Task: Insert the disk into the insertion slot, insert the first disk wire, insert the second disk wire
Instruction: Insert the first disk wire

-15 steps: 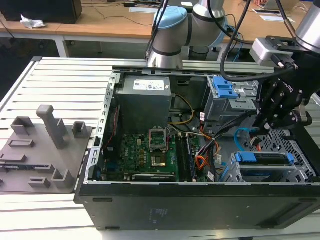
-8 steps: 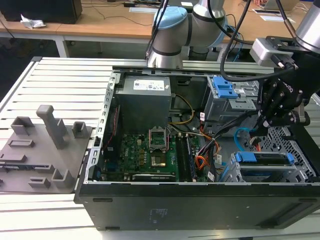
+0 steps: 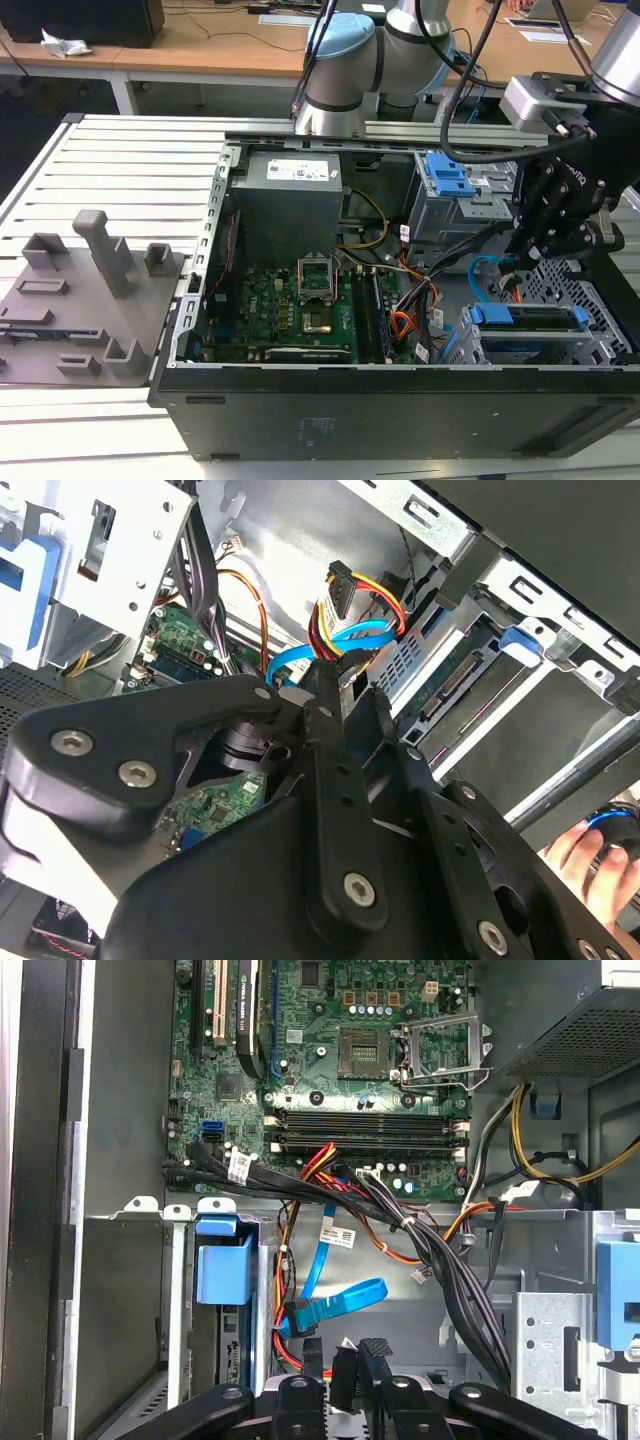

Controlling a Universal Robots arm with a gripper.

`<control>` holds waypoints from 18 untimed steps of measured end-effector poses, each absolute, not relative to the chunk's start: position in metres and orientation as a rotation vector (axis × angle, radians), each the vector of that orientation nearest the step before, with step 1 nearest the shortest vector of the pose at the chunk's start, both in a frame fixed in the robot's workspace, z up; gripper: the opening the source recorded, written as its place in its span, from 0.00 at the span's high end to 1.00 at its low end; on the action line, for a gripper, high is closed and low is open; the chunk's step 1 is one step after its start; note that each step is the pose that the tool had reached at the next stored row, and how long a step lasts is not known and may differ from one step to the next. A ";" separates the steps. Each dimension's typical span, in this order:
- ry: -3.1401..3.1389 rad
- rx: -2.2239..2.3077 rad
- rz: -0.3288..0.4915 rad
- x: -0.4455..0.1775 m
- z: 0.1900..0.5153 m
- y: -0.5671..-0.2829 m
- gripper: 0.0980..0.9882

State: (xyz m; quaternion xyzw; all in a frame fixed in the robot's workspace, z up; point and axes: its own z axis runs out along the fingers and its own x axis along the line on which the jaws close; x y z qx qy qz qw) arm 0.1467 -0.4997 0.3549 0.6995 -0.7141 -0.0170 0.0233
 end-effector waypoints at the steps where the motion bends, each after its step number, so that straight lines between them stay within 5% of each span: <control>1: -2.211 2.166 -0.052 0.147 0.357 -0.500 0.78; 17: -2.199 2.153 -0.035 0.147 0.348 -0.498 0.78; 18: -2.199 2.153 -0.035 0.147 0.348 -0.498 0.88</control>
